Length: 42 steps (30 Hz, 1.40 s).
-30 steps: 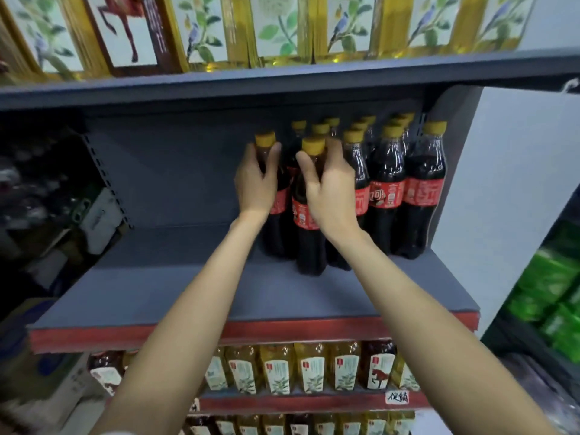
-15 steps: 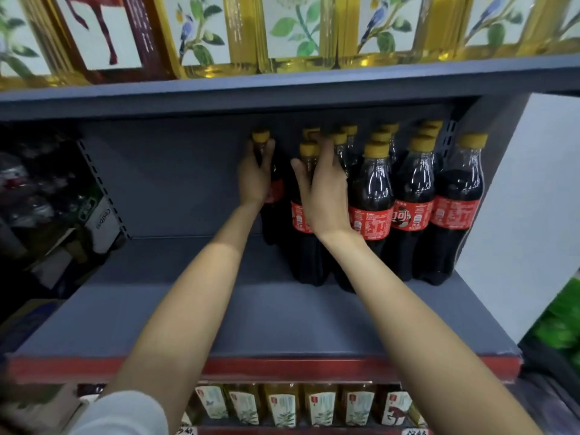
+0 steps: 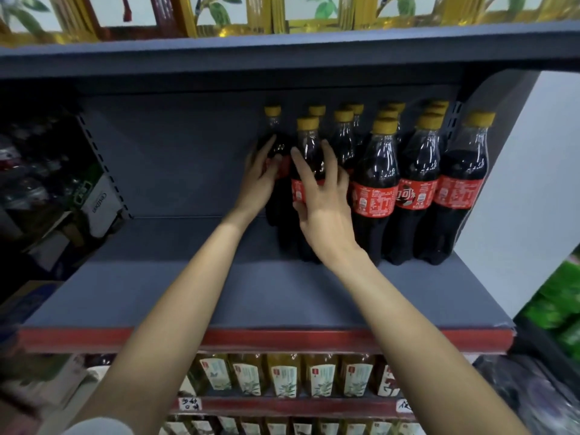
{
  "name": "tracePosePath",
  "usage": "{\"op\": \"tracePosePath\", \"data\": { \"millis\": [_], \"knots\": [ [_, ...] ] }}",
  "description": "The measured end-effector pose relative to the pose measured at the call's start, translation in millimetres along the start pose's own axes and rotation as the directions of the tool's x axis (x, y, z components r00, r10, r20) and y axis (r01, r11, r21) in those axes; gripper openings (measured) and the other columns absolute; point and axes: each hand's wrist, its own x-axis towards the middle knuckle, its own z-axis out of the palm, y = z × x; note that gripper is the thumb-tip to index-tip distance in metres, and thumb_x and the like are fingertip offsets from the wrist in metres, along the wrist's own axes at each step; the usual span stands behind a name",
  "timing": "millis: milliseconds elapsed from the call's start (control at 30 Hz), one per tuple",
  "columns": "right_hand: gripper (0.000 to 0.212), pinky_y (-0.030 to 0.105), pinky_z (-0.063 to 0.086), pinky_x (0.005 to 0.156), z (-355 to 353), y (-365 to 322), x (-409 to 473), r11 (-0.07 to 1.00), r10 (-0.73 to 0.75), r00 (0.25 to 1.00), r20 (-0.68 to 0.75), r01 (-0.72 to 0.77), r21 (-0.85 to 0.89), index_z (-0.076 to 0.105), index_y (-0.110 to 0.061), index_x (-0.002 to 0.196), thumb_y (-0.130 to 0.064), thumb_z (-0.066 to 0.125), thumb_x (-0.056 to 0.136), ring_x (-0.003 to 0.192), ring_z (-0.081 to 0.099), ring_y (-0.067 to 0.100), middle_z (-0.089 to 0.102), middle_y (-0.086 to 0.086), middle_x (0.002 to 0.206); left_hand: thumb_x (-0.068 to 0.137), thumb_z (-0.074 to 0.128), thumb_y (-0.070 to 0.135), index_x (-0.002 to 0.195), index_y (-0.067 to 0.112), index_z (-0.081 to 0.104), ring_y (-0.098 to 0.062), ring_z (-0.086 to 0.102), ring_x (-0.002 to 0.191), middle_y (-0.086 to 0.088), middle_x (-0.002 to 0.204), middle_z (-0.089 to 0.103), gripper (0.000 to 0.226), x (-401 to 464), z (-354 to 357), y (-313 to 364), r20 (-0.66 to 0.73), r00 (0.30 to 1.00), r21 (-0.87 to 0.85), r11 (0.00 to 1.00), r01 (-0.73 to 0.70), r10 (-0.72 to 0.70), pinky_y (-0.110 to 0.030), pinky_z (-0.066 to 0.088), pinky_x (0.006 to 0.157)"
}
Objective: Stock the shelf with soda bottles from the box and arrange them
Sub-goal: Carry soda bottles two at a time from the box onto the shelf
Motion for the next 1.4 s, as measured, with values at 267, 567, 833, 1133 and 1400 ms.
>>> {"op": "tracePosePath", "data": {
  "millis": [267,567,833,1133,1400],
  "knots": [
    [0.08,0.049,0.048,0.095,28.0,-11.5,15.2,0.993,0.113,0.993,0.022,-0.114,0.028,0.024,-0.018,0.151,0.008,0.057,0.082,0.131,0.026,0.04,0.019,0.014,0.153,0.098,0.046,0.039,0.14,0.025,0.043,-0.01,0.037,0.135,0.004,0.146,0.041,0.044,-19.5,-1.1,14.5,0.008,0.999,-0.204,0.978,0.047,-0.046,-0.03,0.031,0.113],
    [0.078,0.048,0.048,0.096,45.0,-5.2,19.6,0.986,0.157,0.987,-0.035,-0.155,0.065,0.011,-0.011,0.153,-0.001,0.057,0.09,0.137,0.028,0.038,0.015,0.018,0.155,0.092,0.061,0.016,0.143,0.021,0.039,-0.012,0.044,0.131,-0.002,0.144,0.047,0.056,-13.5,-4.4,13.9,0.086,0.994,-0.181,0.982,-0.052,0.068,-0.025,0.038,0.107],
    [0.062,0.028,0.025,0.114,14.7,-21.8,-20.7,0.947,0.109,0.981,-0.161,-0.053,0.318,0.034,-0.001,0.144,-0.003,0.058,0.087,0.137,0.033,0.032,0.035,0.021,0.146,0.096,0.054,0.014,0.146,0.017,0.033,-0.006,0.044,0.126,0.0,0.142,0.045,0.055,-52.7,-23.4,30.1,0.004,0.999,-0.238,0.97,0.046,-0.046,-0.01,0.035,0.099],
    [0.021,0.034,0.047,0.09,19.6,-163.6,-116.0,0.686,0.054,0.948,-0.315,0.194,0.702,0.054,-0.005,0.113,-0.006,0.053,0.093,0.099,0.059,0.023,0.059,0.005,0.106,0.098,0.045,0.014,0.11,0.015,0.059,-0.011,0.064,0.092,0.011,0.092,0.066,0.019,-258.2,-149.7,23.7,-0.554,0.823,0.029,0.991,-0.13,0.124,-0.026,0.048,0.085],
    [0.019,0.029,0.046,0.088,147.2,-317.4,-242.0,0.591,-0.467,0.858,0.214,0.122,0.797,0.064,-0.006,0.106,-0.014,0.052,0.093,0.1,0.057,0.019,0.064,0.005,0.103,0.091,0.048,0.032,0.102,0.033,0.061,-0.008,0.065,0.076,0.022,0.08,0.066,0.017,-452.9,-325.2,-75.4,-0.679,0.726,0.269,0.883,0.385,-0.11,-0.028,0.052,0.069]
  ]
}}
